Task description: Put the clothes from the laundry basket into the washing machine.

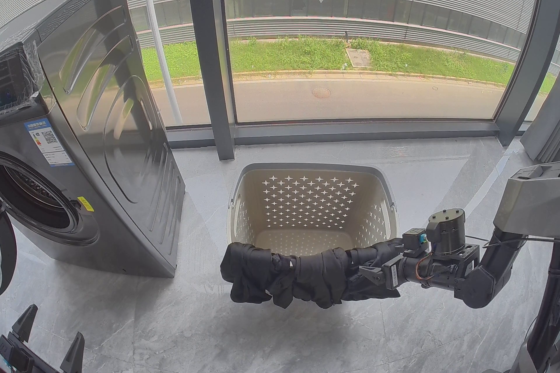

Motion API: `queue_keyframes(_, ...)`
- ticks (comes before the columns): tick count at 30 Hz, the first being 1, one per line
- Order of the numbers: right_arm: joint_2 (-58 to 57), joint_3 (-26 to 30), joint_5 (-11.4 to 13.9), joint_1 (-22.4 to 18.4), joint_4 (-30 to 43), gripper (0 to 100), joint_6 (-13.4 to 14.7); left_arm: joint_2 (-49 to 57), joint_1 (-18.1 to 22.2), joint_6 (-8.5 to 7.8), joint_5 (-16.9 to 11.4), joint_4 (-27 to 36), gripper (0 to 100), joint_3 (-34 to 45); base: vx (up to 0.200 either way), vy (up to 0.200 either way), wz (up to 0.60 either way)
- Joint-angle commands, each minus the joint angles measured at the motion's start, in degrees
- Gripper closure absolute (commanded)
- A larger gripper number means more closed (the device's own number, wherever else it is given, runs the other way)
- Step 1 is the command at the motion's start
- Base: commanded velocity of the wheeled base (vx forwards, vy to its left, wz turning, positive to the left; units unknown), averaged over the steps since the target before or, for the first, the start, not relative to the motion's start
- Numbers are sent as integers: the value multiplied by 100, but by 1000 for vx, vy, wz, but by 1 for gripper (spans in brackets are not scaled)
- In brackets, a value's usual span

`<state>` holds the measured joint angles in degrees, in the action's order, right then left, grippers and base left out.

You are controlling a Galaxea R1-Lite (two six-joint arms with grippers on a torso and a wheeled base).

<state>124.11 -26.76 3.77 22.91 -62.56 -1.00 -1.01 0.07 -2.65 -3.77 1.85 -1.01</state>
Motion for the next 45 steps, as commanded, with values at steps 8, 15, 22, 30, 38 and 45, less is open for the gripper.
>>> queue_keyframes(8, 113, -295, -8, 118, -2, 0, -23, 101, 1, -8, -1, -1, 0, 101, 0, 0, 0)
queue_keyframes(15, 289, -479, -8, 109, -2, 0, -93, 101, 1, 1, -1, -1, 0, 101, 0, 0, 0)
queue_keyframes(22, 430, -523, -157, 65, -10, 0, -234, 101, 1, -8, -1, -1, 0, 101, 0, 0, 0)
queue_keyframes(30, 570, -620, -183, 118, -81, 0, -243, 101, 1, -8, 16, -1, 0, 101, 0, 0, 0)
queue_keyframes(38, 825, -620, -192, 82, -441, 100, -533, 101, 1, -17, 16, -1, 0, 101, 0, 0, 0)
queue_keyframes(45, 816, -620, -192, 82, -441, 100, -550, 101, 1, -17, 25, 8, 0, 101, 0, 0, 0)
